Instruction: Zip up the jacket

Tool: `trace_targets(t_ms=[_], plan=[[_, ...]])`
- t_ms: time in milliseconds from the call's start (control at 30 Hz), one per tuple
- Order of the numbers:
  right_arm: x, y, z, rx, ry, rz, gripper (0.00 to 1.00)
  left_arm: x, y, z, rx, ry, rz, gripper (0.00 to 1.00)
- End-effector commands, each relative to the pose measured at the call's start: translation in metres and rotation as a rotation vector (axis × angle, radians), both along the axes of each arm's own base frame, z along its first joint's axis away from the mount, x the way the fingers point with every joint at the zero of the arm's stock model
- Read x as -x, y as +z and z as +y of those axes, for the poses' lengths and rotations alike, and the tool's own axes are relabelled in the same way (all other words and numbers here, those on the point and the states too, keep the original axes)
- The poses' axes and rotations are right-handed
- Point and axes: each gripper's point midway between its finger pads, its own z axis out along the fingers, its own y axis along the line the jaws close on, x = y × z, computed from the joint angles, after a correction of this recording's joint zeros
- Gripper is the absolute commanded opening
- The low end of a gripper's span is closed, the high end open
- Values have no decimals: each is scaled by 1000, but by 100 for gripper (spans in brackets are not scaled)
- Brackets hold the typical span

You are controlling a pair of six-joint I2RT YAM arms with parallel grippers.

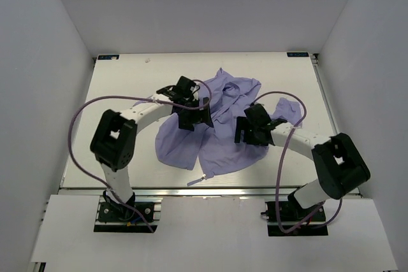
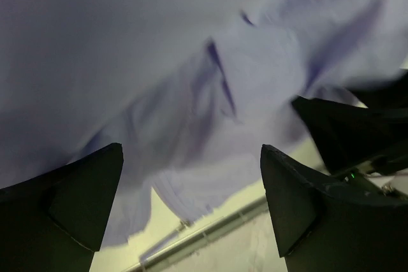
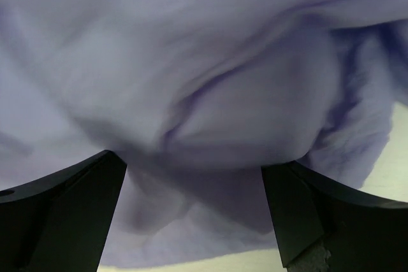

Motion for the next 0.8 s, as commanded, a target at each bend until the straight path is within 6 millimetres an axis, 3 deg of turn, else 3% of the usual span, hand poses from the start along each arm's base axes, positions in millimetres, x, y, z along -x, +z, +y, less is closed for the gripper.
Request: trace_targets(t_ms=[0, 33, 67, 167, 233, 267, 333, 367, 433, 500, 600, 633, 667, 700, 733, 767], plan=[[-24, -6, -25, 37, -130, -13, 89, -19, -11, -11, 7, -15, 4, 98], [-28, -13, -35, 42, -153, 5, 89, -29, -9, -15, 1, -16, -14, 98], [-34, -14, -37, 39, -158, 4, 89, -30, -27, -13, -33, -13, 27, 98], [-50, -22, -52, 37, -189, 10, 89, -46, -34, -20, -41, -6, 17, 98], [-68, -26, -64, 35, -212, 8, 89, -53, -50, -24, -54, -8, 36, 98], [-78, -25, -67, 23, -222, -9, 89, -62, -47, -30, -45, -8, 24, 98], [-102, -25, -75, -9, -210, -17, 89, -67, -62, -36, -47, -19, 55, 98], [-110, -22, -74, -26, -191, -25, 89, -75, -55, -42, -32, -25, 40, 98], [-122, -6, -68, -48, -138, -57, 89, -80, -56, -48, -19, -39, 43, 98], [-124, 8, -65, -46, -88, -104, 89, -83, -46, -51, -2, -44, 22, 98], [-106, 36, -60, -83, -34, -162, 89, -80, -20, -48, 20, -44, -30, 98], [-92, 51, -58, -89, -16, -190, 89, -79, -13, -46, 24, -42, -48, 98], [-84, 57, -56, -88, 0, -202, 89, -79, 11, -44, 40, -35, -98, 98], [-74, 64, -48, -74, 28, -224, 89, -73, 11, -38, 30, -30, -98, 98], [-61, 77, -48, -63, 46, -260, 89, -71, 35, -34, 43, -20, -148, 98], [-53, 81, -47, -50, 53, -271, 89, -67, 42, -31, 46, -17, -161, 98]])
